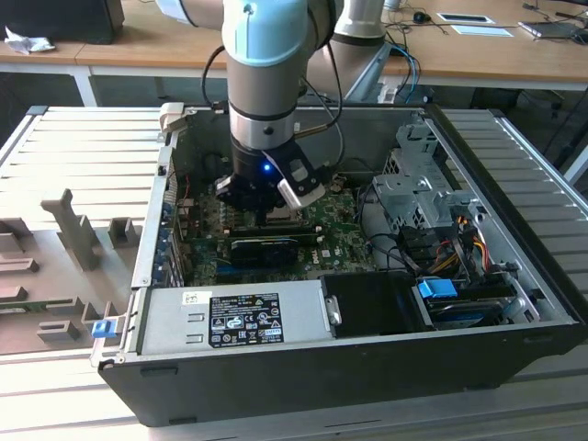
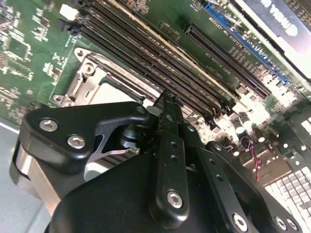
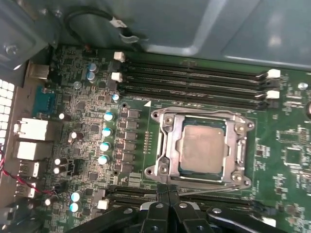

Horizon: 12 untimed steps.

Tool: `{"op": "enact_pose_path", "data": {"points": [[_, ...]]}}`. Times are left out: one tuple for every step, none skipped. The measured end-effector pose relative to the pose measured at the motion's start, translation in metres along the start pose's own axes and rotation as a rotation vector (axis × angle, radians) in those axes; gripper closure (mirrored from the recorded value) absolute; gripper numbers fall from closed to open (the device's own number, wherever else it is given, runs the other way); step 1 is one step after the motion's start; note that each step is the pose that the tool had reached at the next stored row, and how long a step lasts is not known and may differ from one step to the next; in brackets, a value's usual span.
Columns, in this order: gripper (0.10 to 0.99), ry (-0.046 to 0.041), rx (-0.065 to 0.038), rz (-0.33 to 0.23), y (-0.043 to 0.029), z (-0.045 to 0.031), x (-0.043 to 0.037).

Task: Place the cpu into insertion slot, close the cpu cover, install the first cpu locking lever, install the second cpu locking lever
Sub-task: 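Install the second cpu locking lever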

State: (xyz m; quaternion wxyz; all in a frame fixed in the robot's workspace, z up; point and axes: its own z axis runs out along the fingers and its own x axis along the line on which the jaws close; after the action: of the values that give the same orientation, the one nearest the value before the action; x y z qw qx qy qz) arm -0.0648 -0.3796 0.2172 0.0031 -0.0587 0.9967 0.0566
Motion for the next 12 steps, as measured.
{"op": "enact_pose_path", "data": {"points": [[0.98,0.0004,0.0,-0.003,-0.0001,0.0017,0.0006],[0.98,0.0006,0.0,-0.006,-0.0003,0.0036,0.0012],[0.98,0.0009,-0.001,-0.008,-0.0005,0.0052,0.0017],[0.98,0.0008,-0.004,-0.009,-0.0018,0.0056,0.0023],[0.98,0.0001,-0.009,-0.01,-0.0034,0.0057,0.0031],[0.98,-0.0012,-0.019,-0.009,-0.0054,0.0057,0.0043],[0.98,-0.004,-0.041,-0.009,-0.0084,0.0055,0.0061],[0.98,-0.0059,-0.057,-0.009,-0.0096,0.0054,0.0069],[0.98,-0.0075,-0.07,-0.01,-0.0106,0.0054,0.0075],[0.98,-0.009,-0.083,-0.01,-0.0118,0.0053,0.0082],[0.98,-0.0103,-0.094,-0.01,-0.0133,0.0053,0.009],[0.98,-0.0117,-0.104,-0.01,-0.0155,0.0056,0.0099]]}}
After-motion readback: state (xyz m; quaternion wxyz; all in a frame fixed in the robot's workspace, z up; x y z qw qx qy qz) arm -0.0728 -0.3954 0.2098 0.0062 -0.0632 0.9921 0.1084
